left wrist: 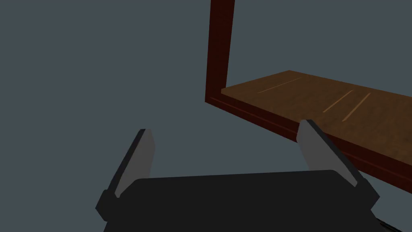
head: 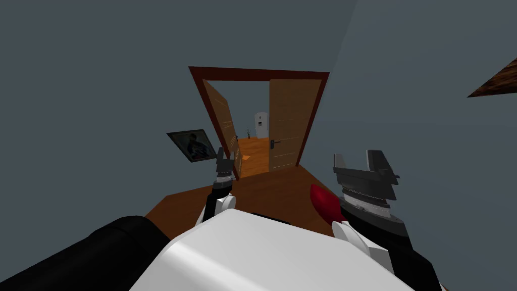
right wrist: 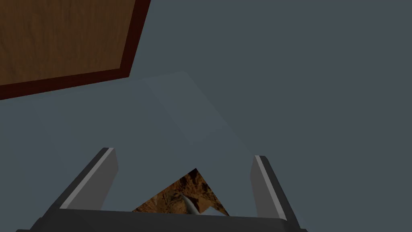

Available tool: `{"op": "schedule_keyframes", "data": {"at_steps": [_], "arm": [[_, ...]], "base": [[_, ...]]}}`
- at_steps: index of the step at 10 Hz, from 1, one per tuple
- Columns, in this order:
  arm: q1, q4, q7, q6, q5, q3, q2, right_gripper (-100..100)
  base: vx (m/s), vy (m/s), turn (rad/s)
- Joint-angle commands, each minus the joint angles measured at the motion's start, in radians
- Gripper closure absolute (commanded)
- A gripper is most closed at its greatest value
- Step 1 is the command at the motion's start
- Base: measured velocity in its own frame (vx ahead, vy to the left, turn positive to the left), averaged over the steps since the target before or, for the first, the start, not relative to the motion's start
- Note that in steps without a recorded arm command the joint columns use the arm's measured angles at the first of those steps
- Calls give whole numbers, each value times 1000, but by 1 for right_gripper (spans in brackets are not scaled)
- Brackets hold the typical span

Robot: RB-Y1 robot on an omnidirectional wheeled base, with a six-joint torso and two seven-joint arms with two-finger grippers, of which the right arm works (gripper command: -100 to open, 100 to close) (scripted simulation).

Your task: Push the door open

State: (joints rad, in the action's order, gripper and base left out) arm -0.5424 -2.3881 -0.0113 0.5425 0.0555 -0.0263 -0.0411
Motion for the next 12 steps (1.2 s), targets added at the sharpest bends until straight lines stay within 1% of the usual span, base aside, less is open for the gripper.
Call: {"op": "schedule_keyframes", "data": {"at_steps": [1, 3, 5, 10, 12], "arm": [[1, 16, -8, -4, -10, 9, -4, -100], [2, 30, -15, -8, -20, 18, -8, -100], [3, 54, -28, -14, -36, 32, -13, -100], [9, 147, -76, -38, -98, 87, -32, -100], [12, 199, -102, -52, -133, 119, -41, -100]], "base": [[63, 42, 1], [203, -41, 5], [203, -27, 8], [220, -23, 8], [224, -20, 12]]}}
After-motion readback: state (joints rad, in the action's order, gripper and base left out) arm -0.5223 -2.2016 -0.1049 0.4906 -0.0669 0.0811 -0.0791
